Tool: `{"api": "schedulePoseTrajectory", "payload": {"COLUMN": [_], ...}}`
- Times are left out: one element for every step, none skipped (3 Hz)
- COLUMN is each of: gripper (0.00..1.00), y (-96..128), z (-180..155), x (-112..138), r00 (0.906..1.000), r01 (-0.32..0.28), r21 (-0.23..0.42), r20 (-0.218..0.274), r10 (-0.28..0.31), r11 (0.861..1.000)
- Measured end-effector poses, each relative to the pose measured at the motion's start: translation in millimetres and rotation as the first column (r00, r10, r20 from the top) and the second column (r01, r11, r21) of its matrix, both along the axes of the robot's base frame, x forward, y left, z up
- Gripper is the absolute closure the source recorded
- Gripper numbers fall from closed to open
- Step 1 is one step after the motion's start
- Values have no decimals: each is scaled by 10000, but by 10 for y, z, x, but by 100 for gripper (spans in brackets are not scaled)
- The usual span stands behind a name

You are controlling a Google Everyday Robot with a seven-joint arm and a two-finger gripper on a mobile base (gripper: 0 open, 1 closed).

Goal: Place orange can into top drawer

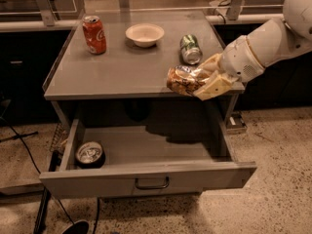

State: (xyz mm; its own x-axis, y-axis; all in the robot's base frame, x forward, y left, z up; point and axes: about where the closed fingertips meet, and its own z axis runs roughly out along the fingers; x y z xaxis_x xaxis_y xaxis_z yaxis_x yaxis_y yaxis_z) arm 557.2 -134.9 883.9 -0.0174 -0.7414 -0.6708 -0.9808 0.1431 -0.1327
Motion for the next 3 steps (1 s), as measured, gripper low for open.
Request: {"api": "schedulePoseTrajectory", "payload": {"gripper": [100,100,100], "y": [26,42,73], "z": [-135,-143,-148], "x": [-244,-248,-241], "r00": [9973,9970,9964], "r01": [-618,-692,-793], "r21": [177,112,-33], "r20": [-376,-353,-286], "r10": [625,695,792], "r11": [9979,9975,9968]}}
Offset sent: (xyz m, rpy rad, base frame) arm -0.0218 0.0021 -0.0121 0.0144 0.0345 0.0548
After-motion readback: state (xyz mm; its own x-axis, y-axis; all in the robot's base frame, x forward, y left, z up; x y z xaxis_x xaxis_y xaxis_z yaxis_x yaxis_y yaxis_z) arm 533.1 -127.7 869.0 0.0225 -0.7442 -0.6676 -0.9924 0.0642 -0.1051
